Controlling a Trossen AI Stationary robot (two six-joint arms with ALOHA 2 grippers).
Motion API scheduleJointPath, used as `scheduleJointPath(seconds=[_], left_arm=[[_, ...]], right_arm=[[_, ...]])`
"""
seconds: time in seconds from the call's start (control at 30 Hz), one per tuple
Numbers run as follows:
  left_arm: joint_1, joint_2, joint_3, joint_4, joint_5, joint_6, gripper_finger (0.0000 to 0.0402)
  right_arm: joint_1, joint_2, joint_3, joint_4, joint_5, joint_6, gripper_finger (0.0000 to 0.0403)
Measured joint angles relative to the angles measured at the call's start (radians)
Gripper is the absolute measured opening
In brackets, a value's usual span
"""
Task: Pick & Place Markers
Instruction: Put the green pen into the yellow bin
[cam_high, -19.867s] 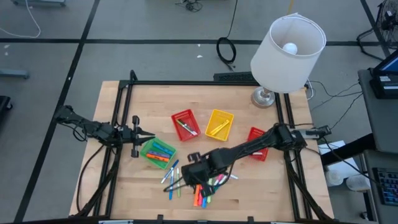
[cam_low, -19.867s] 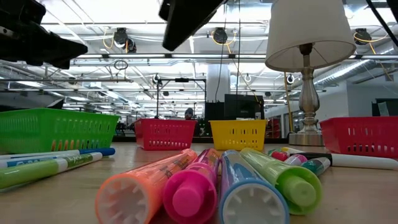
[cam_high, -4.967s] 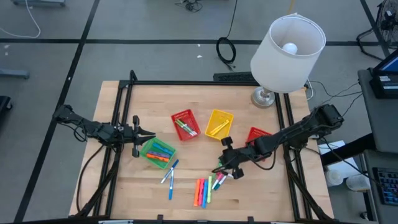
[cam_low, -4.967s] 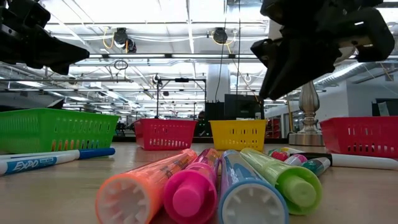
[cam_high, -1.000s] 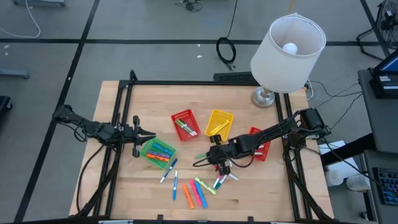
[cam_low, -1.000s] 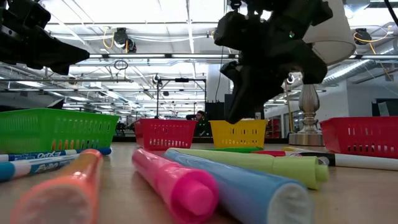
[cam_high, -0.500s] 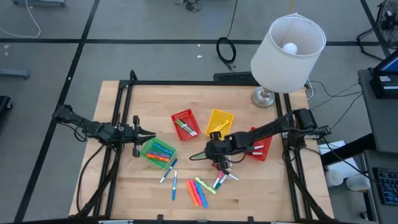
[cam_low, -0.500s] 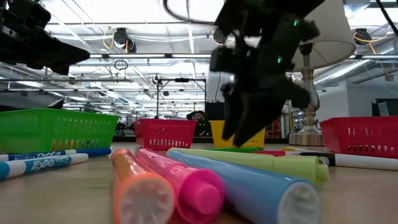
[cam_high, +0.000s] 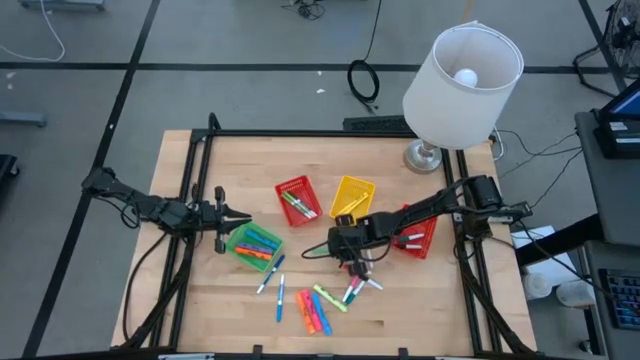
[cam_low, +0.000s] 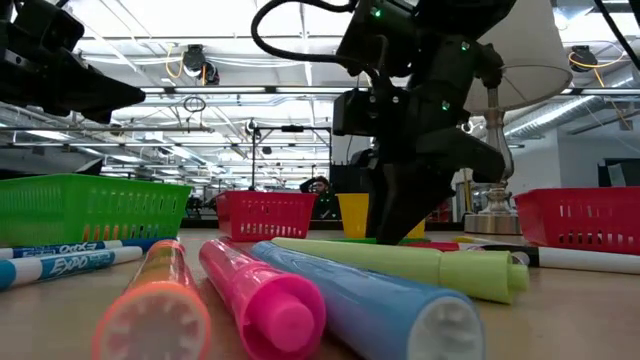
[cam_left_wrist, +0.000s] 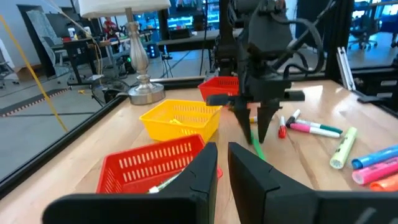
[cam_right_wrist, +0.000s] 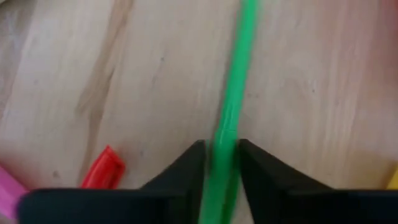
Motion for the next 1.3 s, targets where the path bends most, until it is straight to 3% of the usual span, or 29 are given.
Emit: scheduleJointPath(seconds=[0.17,0.5,0.73,0.97,1.3], left_arm=[[0.0,-0.001,0.0,0.001,0.0,0.0,0.0049],[0.0,0.0,0.0,0.001,0.0,0.0,0.0049],[0.0,0.002,0.0,0.002,0.0,0.0,0.0049],[0.0,0.002,0.0,0.002,0.0,0.0,0.0049],[0.0,0.002,0.0,0.002,0.0,-0.004,0.0049]], right_arm=[[0.001,0.002,-0.001,-0.017,0.006,-0.001,0.0019],[0.039,-0.075,-0.007,-0.002,0.112,-0.005,0.0018],[0.083,-0.26,-0.007,0.014,0.222,-0.013,0.0018],[0.123,-0.464,-0.013,0.158,0.216,-0.057,0.0018],[0.088,-0.737,-0.271,0.316,0.137,-0.059,0.0018]])
